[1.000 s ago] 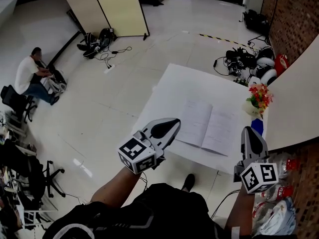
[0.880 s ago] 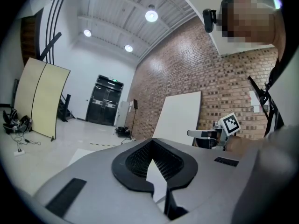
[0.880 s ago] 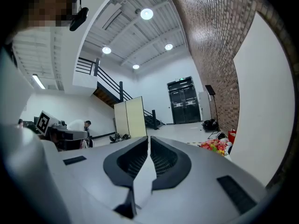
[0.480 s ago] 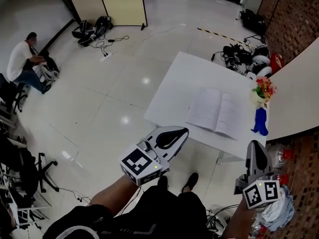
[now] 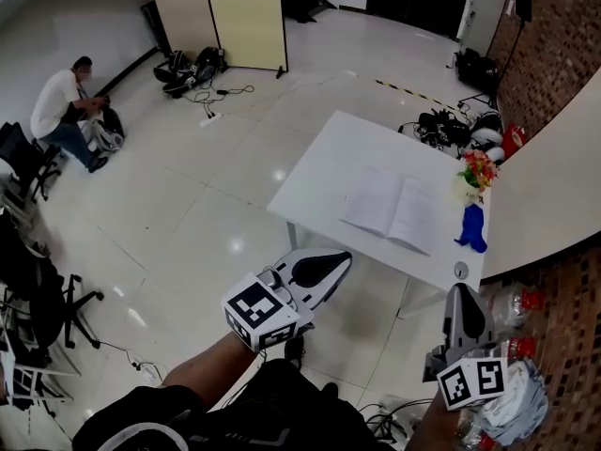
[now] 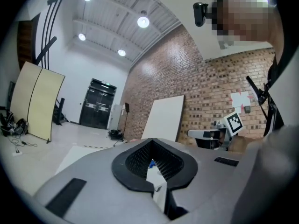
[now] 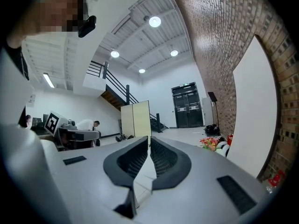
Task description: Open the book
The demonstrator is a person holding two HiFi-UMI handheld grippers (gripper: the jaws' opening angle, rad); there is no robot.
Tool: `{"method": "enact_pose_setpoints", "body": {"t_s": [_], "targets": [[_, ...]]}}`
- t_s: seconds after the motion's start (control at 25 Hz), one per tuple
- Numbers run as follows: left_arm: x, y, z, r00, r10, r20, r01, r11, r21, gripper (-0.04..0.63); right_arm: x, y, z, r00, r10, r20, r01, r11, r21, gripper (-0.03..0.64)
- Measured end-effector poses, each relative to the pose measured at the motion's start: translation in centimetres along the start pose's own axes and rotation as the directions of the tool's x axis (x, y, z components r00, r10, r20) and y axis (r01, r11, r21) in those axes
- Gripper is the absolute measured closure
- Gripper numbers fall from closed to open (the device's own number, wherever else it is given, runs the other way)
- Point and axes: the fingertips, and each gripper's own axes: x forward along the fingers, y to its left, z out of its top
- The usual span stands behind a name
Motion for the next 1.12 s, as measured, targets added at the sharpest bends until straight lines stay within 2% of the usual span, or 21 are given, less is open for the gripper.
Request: {"method": "enact_pose_setpoints", "body": {"t_s": [0.08,0.2,0.32,0.56,0.92,1.12], "targets": [[-0.2,-3.6,-0.1,1.000,-0.009,0.013,0.009,1.000,-0.004,0.601,-2.9,0.1,-0.5,1.000,0.024,-0.006,-0.024,1.000,-0.011,0.611],[-0.7,-8.3,-0.4,1.000,0.016,0.000,-0.016,0.998,0.053,0.600,-6.6,-0.6,-1.4,0.999,0.036,-0.017,-0.037,0.999,-0.038,0.611],[-2.9,-10.7,-0.6,0.999,0.051,-0.016,-0.051,0.998,0.041,0.601,-9.0,0.0,-1.8,0.998,0.056,-0.011,-0.056,0.998,-0.007,0.611],[-8.9,-13.2,-0.7,0.996,0.081,-0.023,-0.081,0.996,0.031,0.600,-13.0,4.0,-0.5,0.998,0.062,0.029,-0.062,0.998,0.001,0.611],[-21.6,-14.8,-2.5,1.000,-0.001,-0.016,0.001,1.000,0.026,0.601,-18.4,15.7,-3.1,1.000,-0.015,-0.006,0.015,1.000,0.013,0.611],[-26.1,-16.5,-3.0,1.000,-0.014,-0.013,0.014,1.000,-0.016,0.600,-22.6,20.2,-3.9,0.999,-0.040,-0.014,0.041,0.998,0.042,0.611]]}}
